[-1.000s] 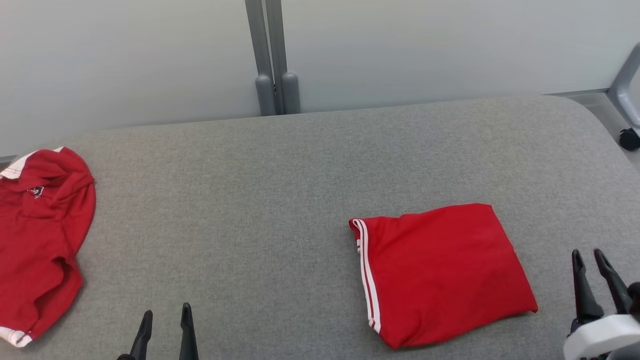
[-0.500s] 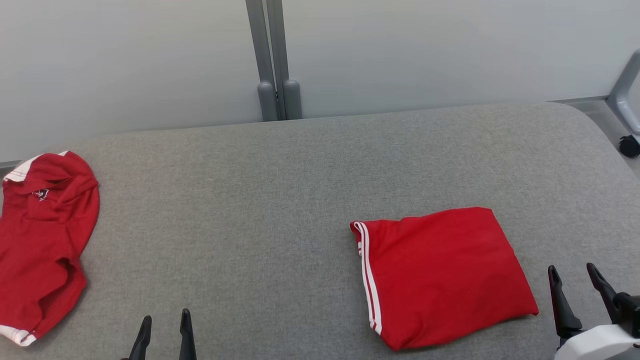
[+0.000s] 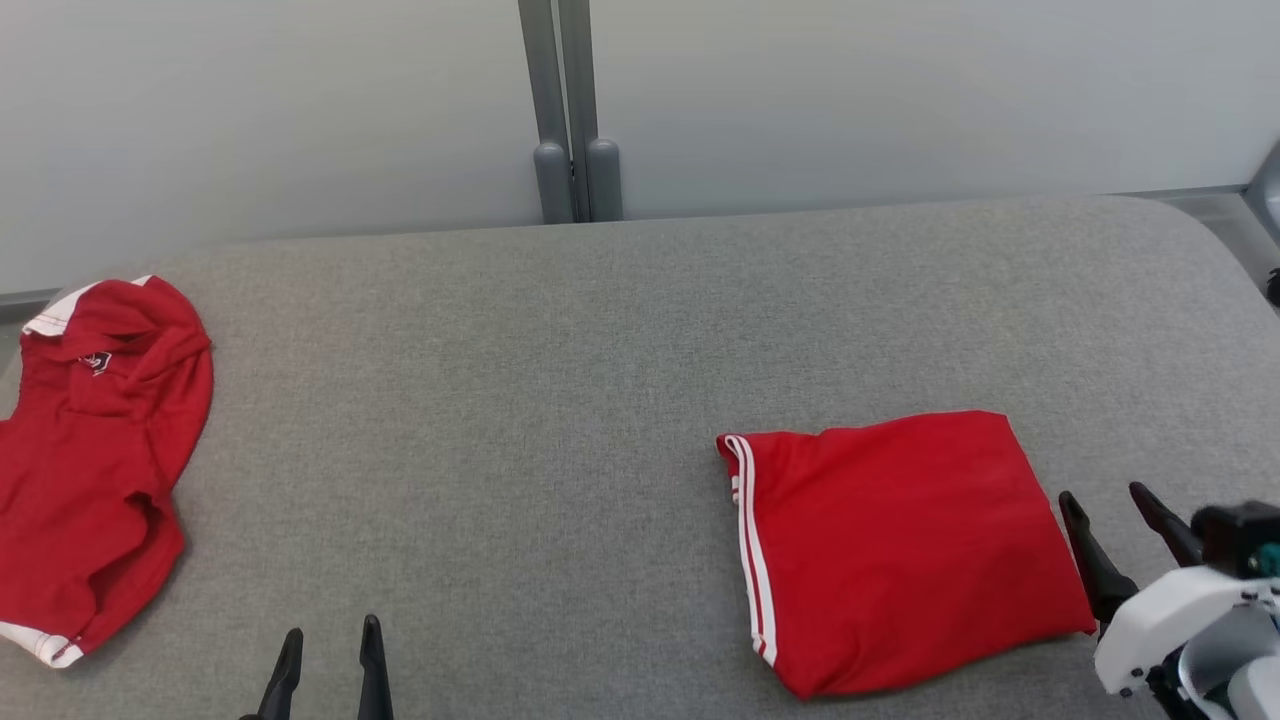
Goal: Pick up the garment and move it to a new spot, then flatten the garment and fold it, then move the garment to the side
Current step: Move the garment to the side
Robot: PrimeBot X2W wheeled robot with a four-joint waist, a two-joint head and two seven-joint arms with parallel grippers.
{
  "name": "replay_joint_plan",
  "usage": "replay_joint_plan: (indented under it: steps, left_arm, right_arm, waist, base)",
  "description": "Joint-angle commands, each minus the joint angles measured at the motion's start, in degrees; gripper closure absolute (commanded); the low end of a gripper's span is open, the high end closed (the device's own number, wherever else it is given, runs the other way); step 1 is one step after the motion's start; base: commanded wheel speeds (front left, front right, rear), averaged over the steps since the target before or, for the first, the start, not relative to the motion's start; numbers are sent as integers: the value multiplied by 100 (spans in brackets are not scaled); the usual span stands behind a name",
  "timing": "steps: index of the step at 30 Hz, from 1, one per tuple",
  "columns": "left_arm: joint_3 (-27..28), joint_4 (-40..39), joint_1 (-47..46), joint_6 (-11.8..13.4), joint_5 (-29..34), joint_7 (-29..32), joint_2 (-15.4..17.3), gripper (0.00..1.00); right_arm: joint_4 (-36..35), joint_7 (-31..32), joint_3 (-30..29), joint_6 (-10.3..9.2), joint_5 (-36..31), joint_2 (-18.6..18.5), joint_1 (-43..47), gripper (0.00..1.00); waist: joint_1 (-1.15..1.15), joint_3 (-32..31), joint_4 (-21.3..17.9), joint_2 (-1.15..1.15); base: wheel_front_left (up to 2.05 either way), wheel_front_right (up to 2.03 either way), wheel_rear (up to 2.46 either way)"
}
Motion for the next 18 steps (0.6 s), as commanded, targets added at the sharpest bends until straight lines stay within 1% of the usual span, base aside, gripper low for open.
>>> replay_joint_plan:
  steps: [1, 3, 7, 10, 14, 15, 16, 17, 18]
  left_arm:
    - [-2, -7, -56, -35, 62, -1, 14, 0]
    - [-25, -3, -97, -56, 85, -1, 14, 0]
    - [-45, 5, -212, -35, 66, -1, 14, 0]
    - [-48, -9, -313, 61, 145, -1, 14, 0]
    - [-92, -48, -420, 102, 85, -1, 14, 0]
    - [-99, -53, -445, 106, 78, -1, 14, 0]
    - [-102, -74, -485, 113, 70, -1, 14, 0]
    - [-100, -91, -512, 112, 62, -1, 14, 0]
    - [-89, -115, -546, 111, 48, -1, 14, 0]
  right_arm:
    - [102, 409, 169, -4, 143, -187, -232, 0]
    - [332, 1101, 308, -6, 368, -372, -518, 0]
    - [739, 2199, 589, -2, 681, -484, -939, 0]
    - [989, 2509, 729, -5, 772, -460, -1190, 0]
    - [1450, 2722, 738, -5, 882, -348, -1457, 0]
    - [1510, 2778, 733, -5, 986, -307, -1512, 2]
    - [1533, 2820, 762, -2, 1093, -282, -1584, 87]
    - [1524, 2834, 782, -2, 1163, -302, -1634, 100]
    - [1466, 2814, 781, -2, 1295, -332, -1716, 100]
  waist:
    - [0, 103, 51, 0]
    - [0, 203, 104, 0]
    - [0, 421, 263, 0]
    - [0, 580, 364, 0]
    - [0, 759, 453, 0]
    - [0, 801, 458, 0]
    - [0, 860, 458, 0]
    - [0, 917, 452, 0]
    - [0, 1006, 436, 0]
  base:
    - [0, 0, 0]
    - [0, 0, 0]
    - [0, 0, 0]
    - [0, 0, 0]
    - [0, 0, 0]
    - [0, 0, 0]
    - [0, 0, 0]
    - [0, 0, 0]
    - [0, 0, 0]
